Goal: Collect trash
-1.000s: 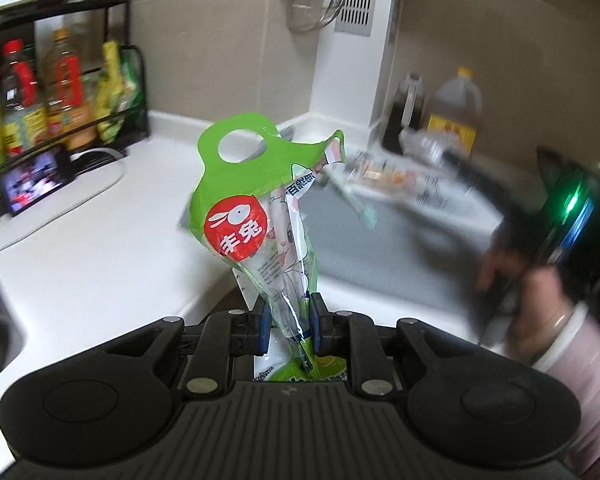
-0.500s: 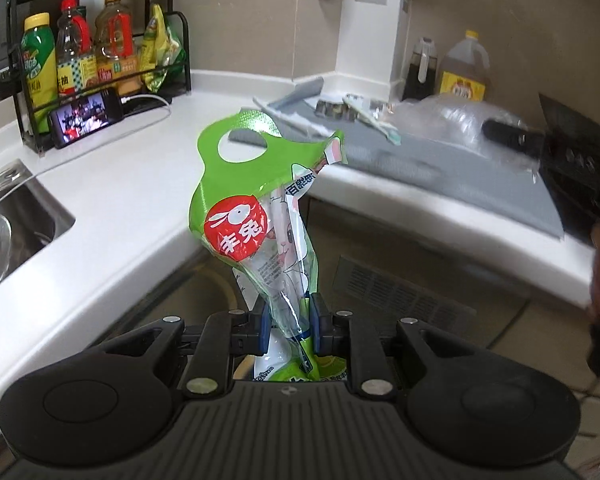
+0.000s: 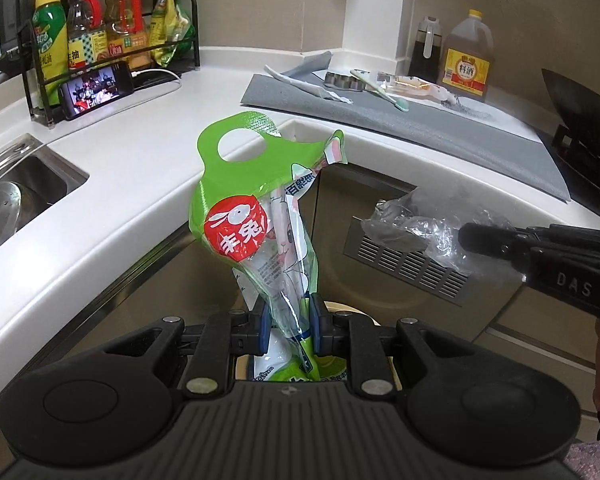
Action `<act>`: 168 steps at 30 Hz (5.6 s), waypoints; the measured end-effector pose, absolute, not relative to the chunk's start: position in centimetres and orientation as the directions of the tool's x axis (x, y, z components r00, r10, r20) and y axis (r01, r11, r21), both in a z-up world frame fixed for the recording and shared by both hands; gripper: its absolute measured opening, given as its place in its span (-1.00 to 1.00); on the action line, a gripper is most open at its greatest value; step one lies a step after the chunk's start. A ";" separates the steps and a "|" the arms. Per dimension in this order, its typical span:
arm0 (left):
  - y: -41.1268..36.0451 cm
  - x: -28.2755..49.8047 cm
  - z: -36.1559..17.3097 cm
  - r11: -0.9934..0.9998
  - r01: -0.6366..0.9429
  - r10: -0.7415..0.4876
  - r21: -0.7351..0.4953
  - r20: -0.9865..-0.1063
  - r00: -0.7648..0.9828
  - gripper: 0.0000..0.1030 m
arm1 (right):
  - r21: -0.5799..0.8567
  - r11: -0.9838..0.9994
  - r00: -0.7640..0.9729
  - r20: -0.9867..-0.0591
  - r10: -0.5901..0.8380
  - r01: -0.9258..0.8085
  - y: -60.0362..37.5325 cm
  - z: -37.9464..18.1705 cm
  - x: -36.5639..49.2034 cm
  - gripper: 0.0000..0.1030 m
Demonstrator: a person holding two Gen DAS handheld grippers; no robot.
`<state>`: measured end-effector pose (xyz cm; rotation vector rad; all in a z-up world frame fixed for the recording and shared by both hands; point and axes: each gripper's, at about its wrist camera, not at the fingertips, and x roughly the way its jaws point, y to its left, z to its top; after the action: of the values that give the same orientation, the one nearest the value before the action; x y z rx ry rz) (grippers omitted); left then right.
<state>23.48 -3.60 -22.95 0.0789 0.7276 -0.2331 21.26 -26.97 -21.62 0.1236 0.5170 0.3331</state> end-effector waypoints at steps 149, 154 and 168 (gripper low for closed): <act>-7.1 36.7 -42.8 0.954 0.274 0.053 0.124 -0.966 0.252 0.99 | 0.172 0.976 0.398 -0.892 0.213 -0.137 -24.5 -38.5 34.1 0.42; -5.9 34.5 -40.3 0.968 0.233 0.026 0.098 -0.955 0.294 0.99 | 0.187 0.973 0.417 -0.880 0.228 -0.136 -25.2 -35.6 32.5 0.62; -6.2 31.2 -36.7 0.967 0.219 0.037 0.131 -0.922 0.385 0.99 | 0.066 0.956 0.513 -0.832 0.211 -0.286 -22.9 -32.2 27.8 0.68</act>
<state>31.24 -6.23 -36.68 0.2473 1.1730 -0.1175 27.84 -22.90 -32.24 -0.0833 0.9884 0.2994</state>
